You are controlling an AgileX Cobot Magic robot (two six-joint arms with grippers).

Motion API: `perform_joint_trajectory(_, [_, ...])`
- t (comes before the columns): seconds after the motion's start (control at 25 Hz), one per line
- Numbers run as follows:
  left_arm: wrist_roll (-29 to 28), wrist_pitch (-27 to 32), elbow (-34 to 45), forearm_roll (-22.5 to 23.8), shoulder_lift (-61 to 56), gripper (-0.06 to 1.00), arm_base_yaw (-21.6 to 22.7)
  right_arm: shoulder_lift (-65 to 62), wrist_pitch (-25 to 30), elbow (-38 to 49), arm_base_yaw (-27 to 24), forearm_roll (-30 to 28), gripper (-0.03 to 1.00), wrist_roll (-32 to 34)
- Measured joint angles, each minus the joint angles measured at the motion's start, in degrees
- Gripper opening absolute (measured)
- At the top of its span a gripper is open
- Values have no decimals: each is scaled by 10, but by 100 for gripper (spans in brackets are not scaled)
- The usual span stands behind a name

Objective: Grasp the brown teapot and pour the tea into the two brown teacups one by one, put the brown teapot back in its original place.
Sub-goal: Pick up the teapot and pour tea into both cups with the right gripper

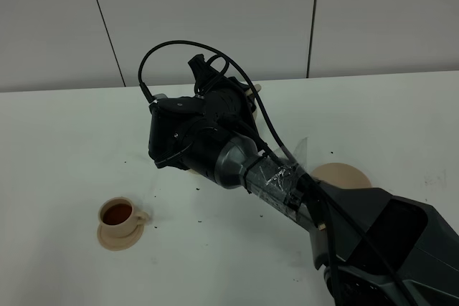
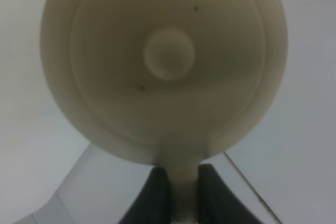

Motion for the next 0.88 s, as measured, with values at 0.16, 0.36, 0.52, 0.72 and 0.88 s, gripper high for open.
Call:
perform_joint_trajectory(0.16, [0, 0, 0, 0, 0, 24, 0, 0, 0, 0, 0, -1, 10, 0])
perform_joint_trajectory(0.36, [1, 0, 0, 0, 0, 24, 0, 0, 0, 0, 0, -1, 10, 1])
perform_joint_trajectory(0.52, [1, 0, 0, 0, 0, 24, 0, 0, 0, 0, 0, -1, 10, 1])
perform_joint_trajectory(0.72, [1, 0, 0, 0, 0, 24, 0, 0, 0, 0, 0, -1, 10, 1])
perform_joint_trajectory(0.88, [1, 0, 0, 0, 0, 24, 0, 0, 0, 0, 0, -1, 10, 2])
